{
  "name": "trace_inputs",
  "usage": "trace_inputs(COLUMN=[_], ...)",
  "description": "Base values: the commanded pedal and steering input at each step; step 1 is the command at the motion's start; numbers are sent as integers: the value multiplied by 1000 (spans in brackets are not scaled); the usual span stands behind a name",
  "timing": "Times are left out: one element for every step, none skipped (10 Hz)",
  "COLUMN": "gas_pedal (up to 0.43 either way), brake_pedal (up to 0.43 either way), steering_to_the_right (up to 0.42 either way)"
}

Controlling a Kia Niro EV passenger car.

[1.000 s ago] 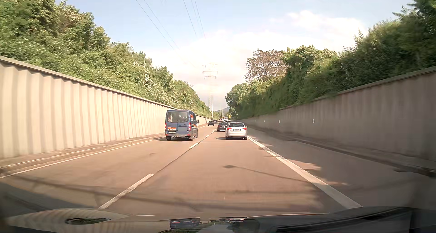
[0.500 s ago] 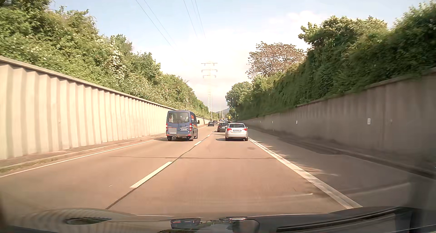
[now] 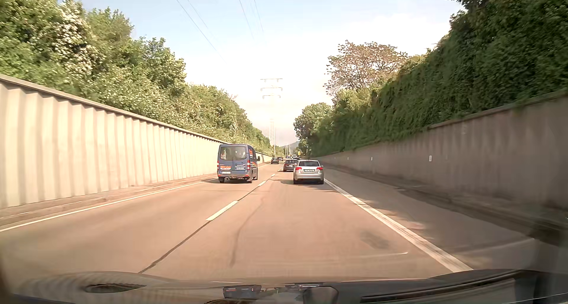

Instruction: Follow the waypoints while adhering to traffic rules and regulations

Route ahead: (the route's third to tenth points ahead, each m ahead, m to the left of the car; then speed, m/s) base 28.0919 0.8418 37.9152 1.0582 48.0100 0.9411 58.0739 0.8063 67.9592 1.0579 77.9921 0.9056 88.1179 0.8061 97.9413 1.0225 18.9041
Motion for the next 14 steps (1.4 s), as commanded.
trace_inputs(gas_pedal=[59,59,59,59,59,59,59,59,59,59,59,59,59,59], brake_pedal=[0,0,0,0,0,0,0,0,0,0,0,0,0,0], steering_to_the_right=[0,0,0,0,0,0,0,0,0,0,0,0,0,0])
